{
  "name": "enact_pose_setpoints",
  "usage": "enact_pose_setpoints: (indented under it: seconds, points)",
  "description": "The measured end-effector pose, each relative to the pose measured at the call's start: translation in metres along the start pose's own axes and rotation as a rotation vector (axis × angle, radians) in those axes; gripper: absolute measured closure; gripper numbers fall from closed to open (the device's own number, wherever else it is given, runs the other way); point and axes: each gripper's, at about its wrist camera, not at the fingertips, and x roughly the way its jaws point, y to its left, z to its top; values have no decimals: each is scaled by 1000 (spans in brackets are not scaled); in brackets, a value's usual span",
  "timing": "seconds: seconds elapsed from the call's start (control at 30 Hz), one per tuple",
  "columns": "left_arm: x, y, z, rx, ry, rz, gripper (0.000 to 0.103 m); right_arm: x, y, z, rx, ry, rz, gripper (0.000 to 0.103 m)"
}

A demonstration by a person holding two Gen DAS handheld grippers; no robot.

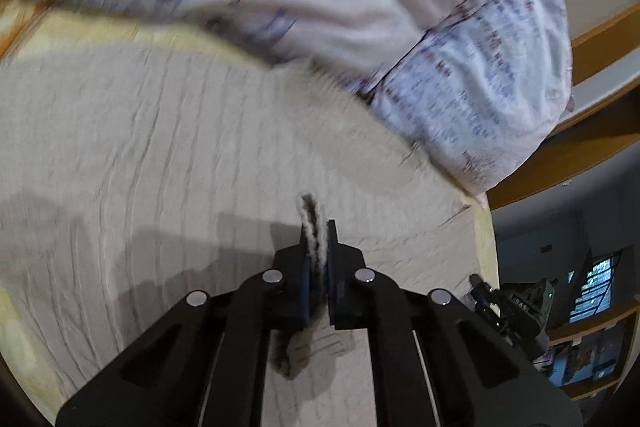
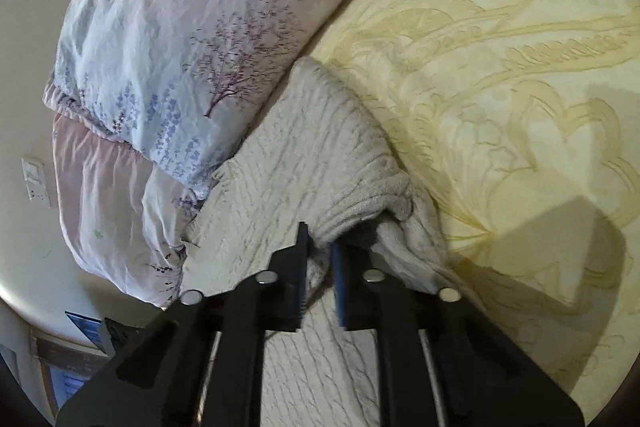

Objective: Fold small clothes

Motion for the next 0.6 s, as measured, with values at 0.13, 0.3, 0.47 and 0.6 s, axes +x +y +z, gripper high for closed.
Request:
enact_pose_setpoints:
  seconds: [0.13,0.3,0.47,0.6]
  points:
    - [-24,-24,22,86,-130,-46,98,-19,11,-4,-32,-116,86,95]
    - [1,-5,31,89,-104,84,98,-1,0,-15,-8,-44,-18,95]
    - [23,21,23,50,-10,150,97,4,-1,-23,-41,-14,-90,94]
    - [30,22,22,65,17,205,86,-14,8,-25,-63,-69,-174,83]
